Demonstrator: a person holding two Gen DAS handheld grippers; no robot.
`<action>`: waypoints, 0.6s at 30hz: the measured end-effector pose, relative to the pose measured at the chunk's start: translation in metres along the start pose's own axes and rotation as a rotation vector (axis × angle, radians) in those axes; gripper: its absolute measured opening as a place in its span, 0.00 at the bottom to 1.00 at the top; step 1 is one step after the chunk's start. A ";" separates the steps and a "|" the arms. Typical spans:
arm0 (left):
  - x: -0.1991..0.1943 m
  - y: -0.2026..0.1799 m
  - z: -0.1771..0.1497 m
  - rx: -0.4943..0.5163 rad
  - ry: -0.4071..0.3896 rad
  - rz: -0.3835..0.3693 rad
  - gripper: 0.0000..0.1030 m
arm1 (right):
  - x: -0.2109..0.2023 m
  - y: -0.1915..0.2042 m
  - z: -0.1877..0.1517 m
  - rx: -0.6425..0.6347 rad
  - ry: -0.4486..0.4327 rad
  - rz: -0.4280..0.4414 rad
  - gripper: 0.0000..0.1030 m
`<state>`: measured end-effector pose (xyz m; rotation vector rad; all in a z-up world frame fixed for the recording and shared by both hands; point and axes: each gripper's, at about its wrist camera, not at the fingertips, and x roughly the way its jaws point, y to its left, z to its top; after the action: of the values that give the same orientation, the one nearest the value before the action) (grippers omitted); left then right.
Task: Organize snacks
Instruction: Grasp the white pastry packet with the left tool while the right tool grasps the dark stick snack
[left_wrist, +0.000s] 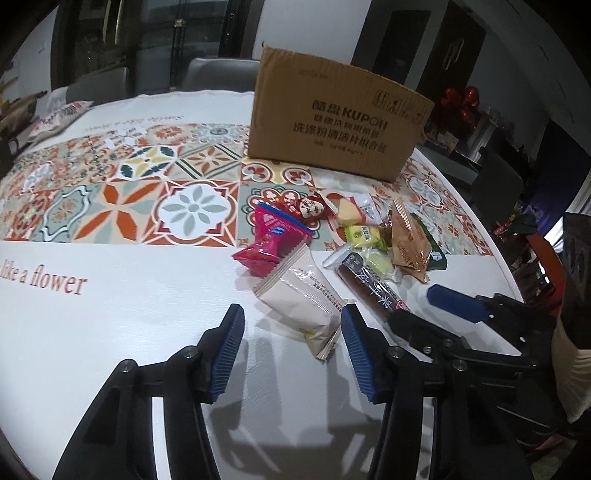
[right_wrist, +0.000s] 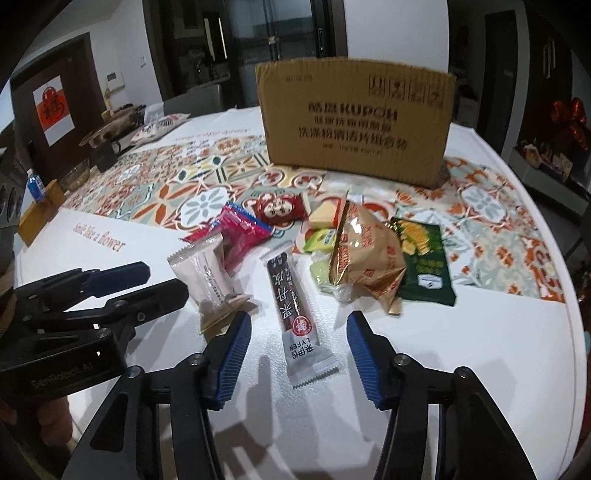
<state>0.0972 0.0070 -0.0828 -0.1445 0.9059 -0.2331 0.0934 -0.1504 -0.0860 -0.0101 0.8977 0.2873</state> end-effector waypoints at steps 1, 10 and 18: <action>0.001 -0.001 0.000 0.001 0.002 -0.007 0.50 | 0.002 0.000 0.001 0.002 0.007 0.002 0.50; 0.023 0.002 0.008 -0.013 0.034 -0.041 0.43 | 0.014 -0.002 0.009 -0.007 0.019 0.005 0.41; 0.030 0.000 0.011 -0.027 0.044 -0.094 0.28 | 0.027 -0.003 0.013 -0.011 0.040 0.024 0.34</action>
<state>0.1234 -0.0006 -0.0991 -0.2080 0.9476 -0.3122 0.1198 -0.1451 -0.0987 -0.0157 0.9363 0.3152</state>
